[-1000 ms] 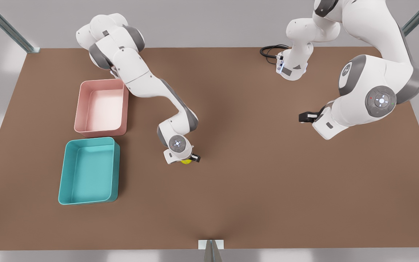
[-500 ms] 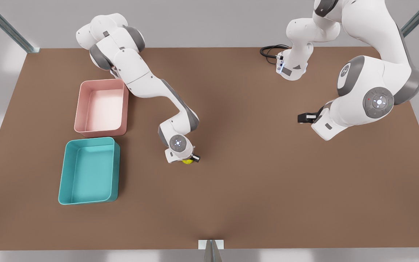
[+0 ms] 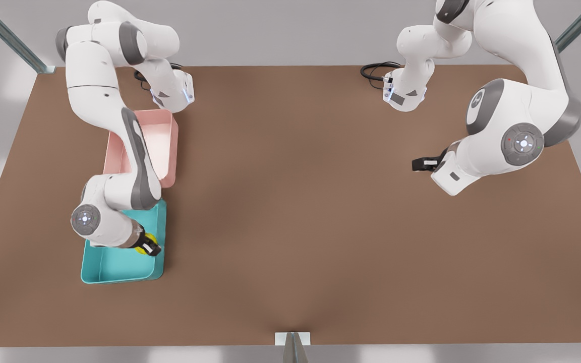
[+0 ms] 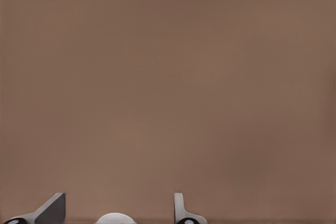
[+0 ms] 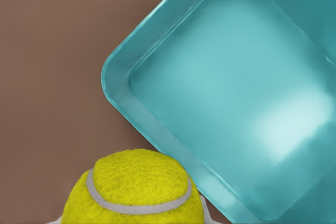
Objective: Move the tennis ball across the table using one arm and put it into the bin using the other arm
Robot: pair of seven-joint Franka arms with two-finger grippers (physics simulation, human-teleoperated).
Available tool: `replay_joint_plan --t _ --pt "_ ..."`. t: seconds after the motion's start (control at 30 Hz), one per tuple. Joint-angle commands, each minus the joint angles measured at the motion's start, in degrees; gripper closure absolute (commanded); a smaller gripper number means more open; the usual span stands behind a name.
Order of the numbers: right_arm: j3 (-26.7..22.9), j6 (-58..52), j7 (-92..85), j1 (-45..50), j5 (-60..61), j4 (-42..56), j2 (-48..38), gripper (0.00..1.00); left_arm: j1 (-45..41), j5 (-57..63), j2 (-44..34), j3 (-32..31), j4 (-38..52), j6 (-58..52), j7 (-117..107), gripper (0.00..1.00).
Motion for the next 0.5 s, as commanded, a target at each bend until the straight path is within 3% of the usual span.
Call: replay_joint_plan --t 0.0,0.07,0.2,0.23,0.37,0.4,0.43,0.47 --pt "-3.76 -8.97 -51.67 -1.66 -0.74 0.21 -0.33 0.39 0.04 -0.05 -0.1 -0.03 0.01 -0.31 -0.83 0.0" --pt "-7.01 -8.97 -57.84 -1.84 -0.74 0.56 0.9 0.38 0.13 0.03 -0.01 -0.03 -0.43 -0.23 -0.83 0.0" --pt "-6.75 -8.09 -57.13 -1.31 0.31 0.82 4.6 0.36 0.04 0.03 -0.1 -0.03 -0.43 -0.4 -0.83 0.0" --pt "-6.66 -8.18 -57.22 -1.31 1.8 0.82 4.69 0.0 0.13 0.03 -0.1 -0.03 -0.43 -0.4 -0.83 0.0" --pt "-6.66 -8.89 -56.96 -1.31 1.89 0.91 3.98 0.0 0.13 0.03 -0.01 -0.03 -0.52 -0.66 -0.83 0.0" --pt "-6.66 -16.77 -53.8 -0.88 1.02 1.78 0.47 0.0 0.13 0.03 -0.01 -0.03 -0.52 -0.66 -0.83 0.0" --pt "-6.66 -31.45 -50.45 -0.35 -3.02 9.68 -1.03 0.0 0.04 0.03 -0.01 -0.03 -0.52 -0.66 -0.83 0.0" --pt "-5.26 -38.85 -50.45 -0.26 -9.35 15.67 -1.9 0.0 0.04 0.03 -0.01 -0.03 -0.52 -0.66 -0.83 0.0"
